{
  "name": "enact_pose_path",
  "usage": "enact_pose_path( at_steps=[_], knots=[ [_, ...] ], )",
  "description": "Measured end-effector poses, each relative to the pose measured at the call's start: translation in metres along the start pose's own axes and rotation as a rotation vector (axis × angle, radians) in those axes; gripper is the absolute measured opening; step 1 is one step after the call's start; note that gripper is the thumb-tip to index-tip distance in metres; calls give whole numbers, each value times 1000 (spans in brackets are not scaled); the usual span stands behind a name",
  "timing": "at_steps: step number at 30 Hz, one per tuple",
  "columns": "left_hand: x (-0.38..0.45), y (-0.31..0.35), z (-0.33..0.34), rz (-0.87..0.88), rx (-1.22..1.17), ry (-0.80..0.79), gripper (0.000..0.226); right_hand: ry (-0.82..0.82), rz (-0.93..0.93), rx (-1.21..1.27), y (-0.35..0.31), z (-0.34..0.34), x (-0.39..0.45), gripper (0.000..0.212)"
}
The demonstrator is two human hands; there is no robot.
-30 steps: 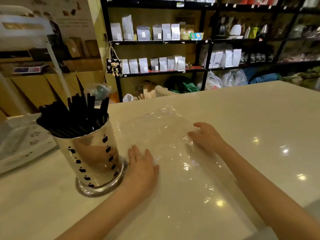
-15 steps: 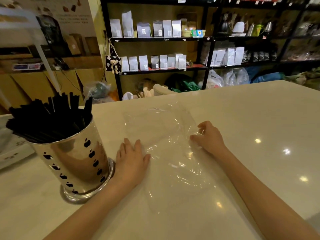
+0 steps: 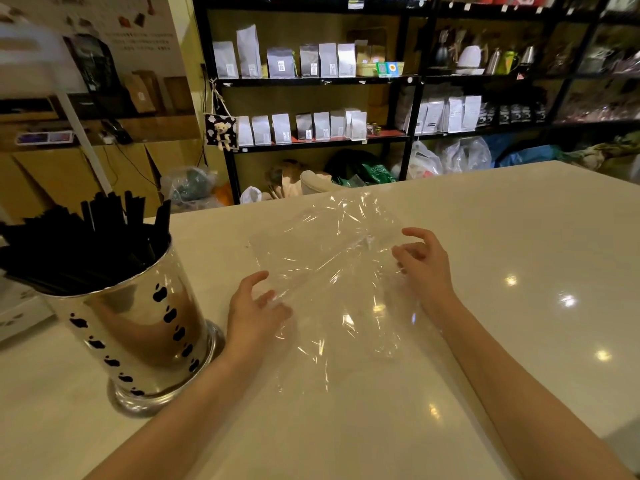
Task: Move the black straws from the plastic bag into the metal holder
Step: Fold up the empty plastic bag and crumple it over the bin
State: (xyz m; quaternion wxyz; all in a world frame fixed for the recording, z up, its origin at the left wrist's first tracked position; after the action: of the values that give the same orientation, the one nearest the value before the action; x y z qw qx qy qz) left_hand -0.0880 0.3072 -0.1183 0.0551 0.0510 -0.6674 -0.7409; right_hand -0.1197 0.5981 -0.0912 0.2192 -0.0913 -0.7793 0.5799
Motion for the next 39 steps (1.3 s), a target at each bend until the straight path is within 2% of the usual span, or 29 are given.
enact_pose_path(
  at_steps=[5,10,12,16,20,26,29,31,34,37,39],
  knots=[
    [0,-5,-4,-163,-342,18,65,-28,16,75,-6,-10,2,29],
    [2,0,8,-306,-594,-88,43,-63,11,94,-17,-15,0,24],
    [2,7,12,-281,-519,-129,38,-84,-9,73,-20,-14,-2,23],
    [11,18,-2,-131,-239,-66,36,-138,32,83,-15,-12,-1,30],
    [15,31,-10,-53,-210,-40,38,-199,106,133,-11,-12,0,33],
    [13,57,-8,88,-129,-58,46,-238,137,264,-14,-19,5,27],
    [11,75,-8,138,-112,-49,45,-297,60,119,-29,-25,6,25],
    [11,88,-8,197,-45,-47,46,-367,-7,-58,-40,-24,3,35],
    [11,99,-1,238,110,-75,53,-318,-86,-194,-57,-33,8,41],
    [11,109,1,307,258,-77,37,-218,-150,-184,-72,-52,16,33],
    [10,116,1,352,321,-58,24,-209,-169,-194,-78,-60,17,30]
  ],
)
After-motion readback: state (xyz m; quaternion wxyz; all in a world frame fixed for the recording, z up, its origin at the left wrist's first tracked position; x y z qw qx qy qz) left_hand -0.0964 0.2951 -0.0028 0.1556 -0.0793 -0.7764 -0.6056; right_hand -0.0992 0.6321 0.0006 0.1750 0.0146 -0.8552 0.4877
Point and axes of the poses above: each hand's wrist, its own x-axis towards the middle knuckle, its own z-axis out of the palm, y = z × x, the point moved 10 cm from there along x, towards the middle knuckle, and after that the axes turned 8 degrees about -x, right-handed, at the moved point
